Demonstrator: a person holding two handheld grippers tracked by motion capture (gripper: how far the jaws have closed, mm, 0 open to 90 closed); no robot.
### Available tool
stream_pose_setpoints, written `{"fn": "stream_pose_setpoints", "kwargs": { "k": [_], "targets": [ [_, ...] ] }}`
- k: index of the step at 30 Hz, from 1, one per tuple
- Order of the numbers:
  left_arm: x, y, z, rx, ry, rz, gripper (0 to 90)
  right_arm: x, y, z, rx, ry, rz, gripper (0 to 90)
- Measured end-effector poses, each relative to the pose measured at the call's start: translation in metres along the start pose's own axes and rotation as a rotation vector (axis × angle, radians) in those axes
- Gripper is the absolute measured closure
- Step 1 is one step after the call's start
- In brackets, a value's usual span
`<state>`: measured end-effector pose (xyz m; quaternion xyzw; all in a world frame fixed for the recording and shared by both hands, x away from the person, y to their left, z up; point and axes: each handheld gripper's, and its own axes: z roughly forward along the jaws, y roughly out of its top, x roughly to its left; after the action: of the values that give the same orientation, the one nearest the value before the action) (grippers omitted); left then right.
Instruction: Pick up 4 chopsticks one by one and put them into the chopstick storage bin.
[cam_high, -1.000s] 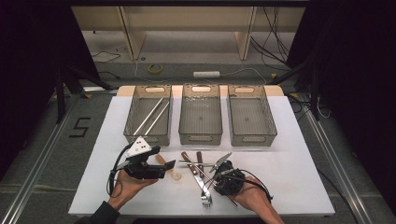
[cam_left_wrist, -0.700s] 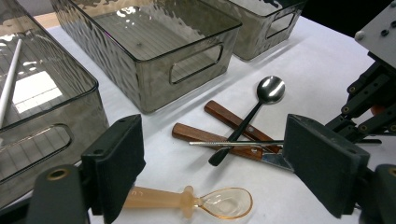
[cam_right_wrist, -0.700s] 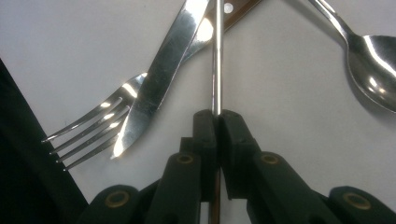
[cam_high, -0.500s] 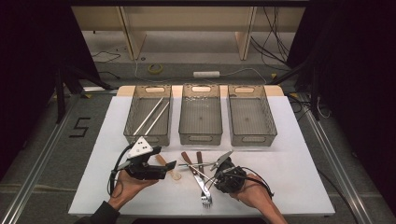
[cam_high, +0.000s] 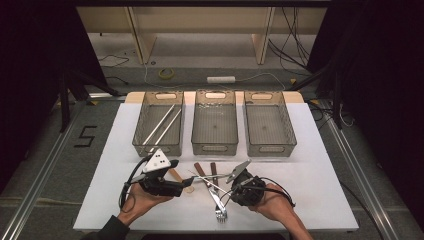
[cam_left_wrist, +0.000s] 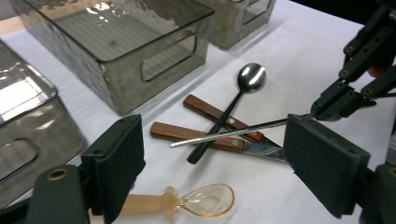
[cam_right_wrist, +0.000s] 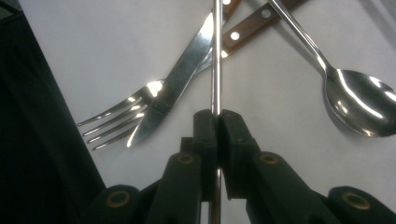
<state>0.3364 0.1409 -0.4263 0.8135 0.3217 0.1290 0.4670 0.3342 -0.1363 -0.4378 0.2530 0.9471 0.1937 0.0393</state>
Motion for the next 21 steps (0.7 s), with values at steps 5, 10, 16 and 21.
{"fn": "stream_pose_setpoints", "kwargs": {
  "k": [5, 10, 16, 21],
  "targets": [
    [-0.008, 0.002, 0.005, 0.028, -0.038, 0.039, 19.2, 0.004, 0.004, -0.002, -0.001, 0.006, -0.054, 86.1],
    [-0.016, 0.002, 0.009, 0.066, -0.063, 0.081, 17.9, 0.009, 0.007, -0.004, 0.004, 0.016, -0.086, 86.1],
    [-0.027, 0.002, 0.015, 0.116, -0.075, 0.15, 16.6, 0.015, 0.011, -0.006, 0.003, 0.019, -0.14, 86.1],
    [-0.034, 0.001, 0.019, 0.16, -0.082, 0.191, 16.8, 0.019, 0.013, -0.008, -0.002, 0.017, -0.169, 86.1]
  ]
}}
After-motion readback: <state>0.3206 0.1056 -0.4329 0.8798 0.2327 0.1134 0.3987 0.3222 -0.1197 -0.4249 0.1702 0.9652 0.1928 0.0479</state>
